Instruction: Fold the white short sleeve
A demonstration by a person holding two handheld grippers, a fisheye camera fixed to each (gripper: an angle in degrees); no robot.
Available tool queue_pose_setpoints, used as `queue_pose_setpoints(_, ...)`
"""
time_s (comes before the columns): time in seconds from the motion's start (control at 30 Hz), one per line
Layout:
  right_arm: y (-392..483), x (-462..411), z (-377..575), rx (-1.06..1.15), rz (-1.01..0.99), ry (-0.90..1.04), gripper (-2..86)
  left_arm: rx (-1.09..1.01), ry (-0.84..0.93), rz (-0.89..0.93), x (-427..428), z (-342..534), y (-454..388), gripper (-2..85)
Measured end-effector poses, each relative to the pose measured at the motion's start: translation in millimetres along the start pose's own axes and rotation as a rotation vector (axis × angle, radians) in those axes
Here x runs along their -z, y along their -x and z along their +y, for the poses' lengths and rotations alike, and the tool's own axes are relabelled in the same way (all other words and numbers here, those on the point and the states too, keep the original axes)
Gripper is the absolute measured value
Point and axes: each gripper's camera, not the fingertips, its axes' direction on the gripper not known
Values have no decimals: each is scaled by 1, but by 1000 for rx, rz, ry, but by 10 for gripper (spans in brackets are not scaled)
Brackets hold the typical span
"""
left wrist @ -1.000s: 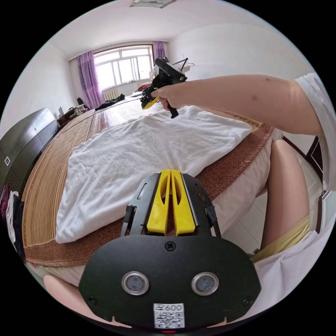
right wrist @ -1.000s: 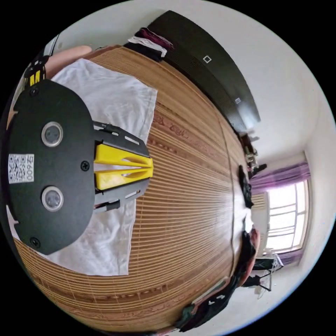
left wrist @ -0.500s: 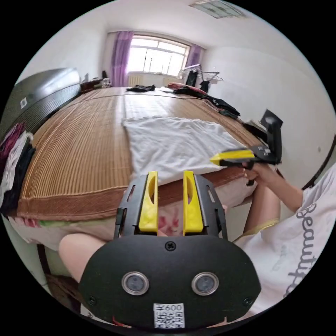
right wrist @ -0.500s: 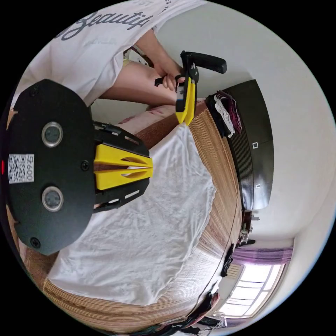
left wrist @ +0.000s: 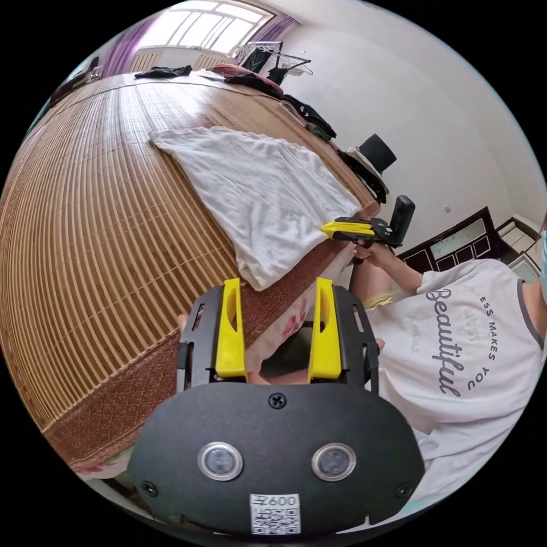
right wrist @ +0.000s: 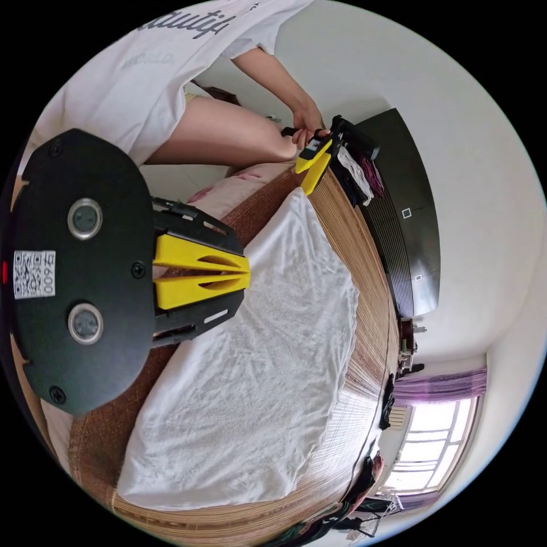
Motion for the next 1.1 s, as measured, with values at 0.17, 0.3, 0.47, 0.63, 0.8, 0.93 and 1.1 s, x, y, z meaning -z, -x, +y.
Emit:
queue_pose_setpoints(0.17, 9, -4, 25, 56, 52, -38, -8, 10, -19, 12, 44, -13, -22, 148)
queue_pose_setpoints(0.3, 4, -6, 37, 34, 32, -52, -8, 7, -49, 13, 76, -22, -38, 141)
queue_pose_setpoints(0.47, -10, -7, 54, -32, -28, -80, -8, 29, -9, 29, 98, -38, -51, 138)
queue_pose_setpoints(0.63, -10, -9, 66, -37, -27, -86, -8, 38, -36, 13, 124, -42, -63, 135)
queue_pose_setpoints(0.8, -10, -11, 76, -46, -31, -93, -8, 51, -20, 8, 131, -48, -67, 136)
queue_pose_setpoints(0.93, -9, -12, 82, -65, -34, -95, -8, 54, -67, 66, 135, -49, -64, 131)
queue_pose_setpoints(1.1, -3, -14, 88, -77, -25, -103, -8, 60, -74, 66, 133, -51, -58, 102)
